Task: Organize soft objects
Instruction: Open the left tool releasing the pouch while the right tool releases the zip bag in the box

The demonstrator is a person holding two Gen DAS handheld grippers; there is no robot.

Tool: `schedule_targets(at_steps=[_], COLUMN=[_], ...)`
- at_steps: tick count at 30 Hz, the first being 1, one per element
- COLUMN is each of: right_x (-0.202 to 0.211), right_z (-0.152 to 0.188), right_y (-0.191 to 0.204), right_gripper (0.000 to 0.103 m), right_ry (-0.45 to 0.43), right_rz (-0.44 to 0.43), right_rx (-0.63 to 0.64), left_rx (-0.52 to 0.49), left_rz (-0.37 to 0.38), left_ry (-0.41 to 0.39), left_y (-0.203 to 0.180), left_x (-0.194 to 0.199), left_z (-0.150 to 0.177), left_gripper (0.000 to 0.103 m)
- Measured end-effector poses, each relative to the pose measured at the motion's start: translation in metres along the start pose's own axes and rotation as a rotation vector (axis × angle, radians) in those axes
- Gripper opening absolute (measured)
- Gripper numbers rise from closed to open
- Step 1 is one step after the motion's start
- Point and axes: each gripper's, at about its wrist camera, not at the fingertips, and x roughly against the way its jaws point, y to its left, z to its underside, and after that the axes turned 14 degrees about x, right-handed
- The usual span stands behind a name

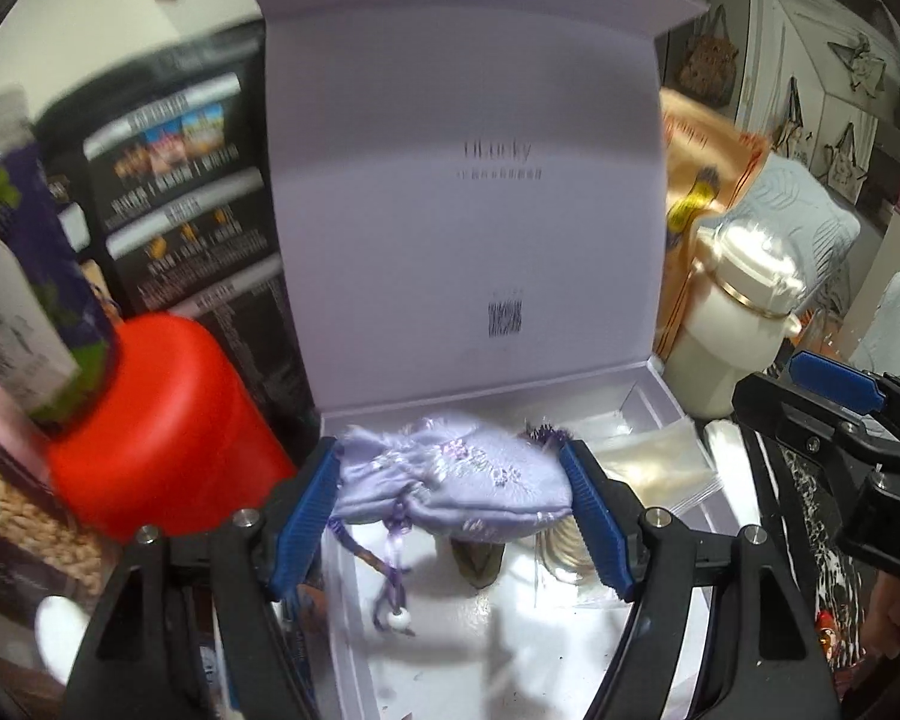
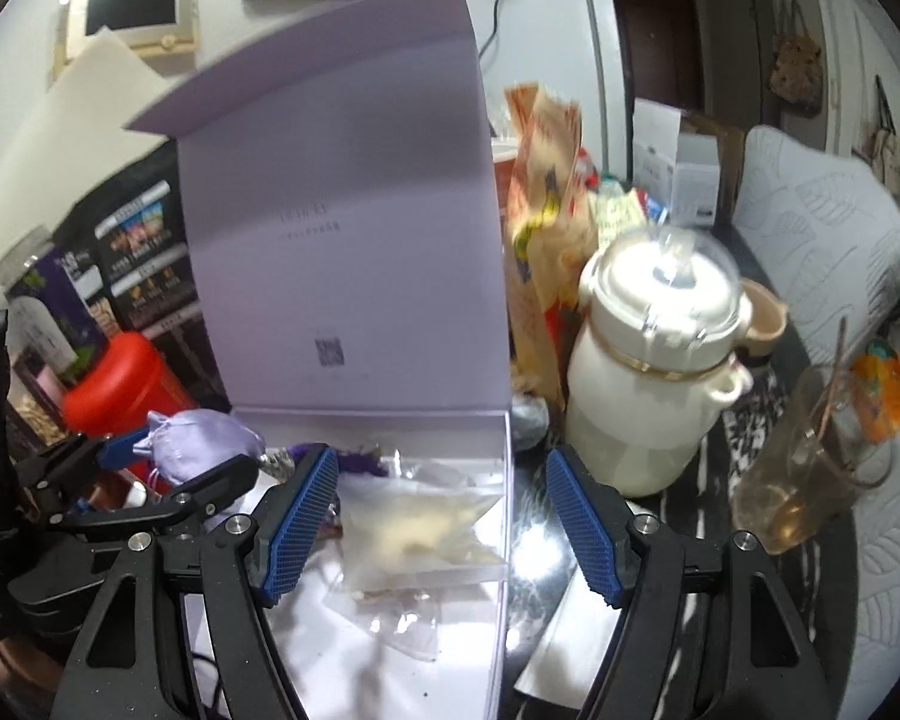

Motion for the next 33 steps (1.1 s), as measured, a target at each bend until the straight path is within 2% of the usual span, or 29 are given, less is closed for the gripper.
schedule_targets(at_steps=[4, 8, 18, 26, 33], right_x=[0.017, 0.031, 0.061, 0.094, 0.132], right_z=[-0.004, -0.007, -0.009, -0.008, -0.001], right_y=[0.003, 0.004, 0.013, 0.025, 0.041], right_gripper=[0.073, 0.073, 0.073, 0.073, 0.073], right_ry=[-0.039, -0.072, -0.135, -0.171, -0.206], right_rz=[-0.021, -0.014, 0.015, 0.020, 0.029], right_rx=[-0.004, 0.006, 0.016, 0.027, 0.044], left_rx=[-0.004, 0.002, 0.013, 0.010, -0.009], left_rz=[0.007, 0.024, 0.027, 0.027, 0.043], left_ry=[-0.059, -0.094, -0.122, -0.198, -0.221], left_y=[-0.005, -0.003, 0.000, 0.001, 0.000], left_x=[0.022, 0.038, 0.066, 0.112, 0.150], left_z=[-0.002, -0.006, -0.009, -0.006, 0.007], left_gripper=[0.074, 0.091, 0.091, 0.091, 0.091])
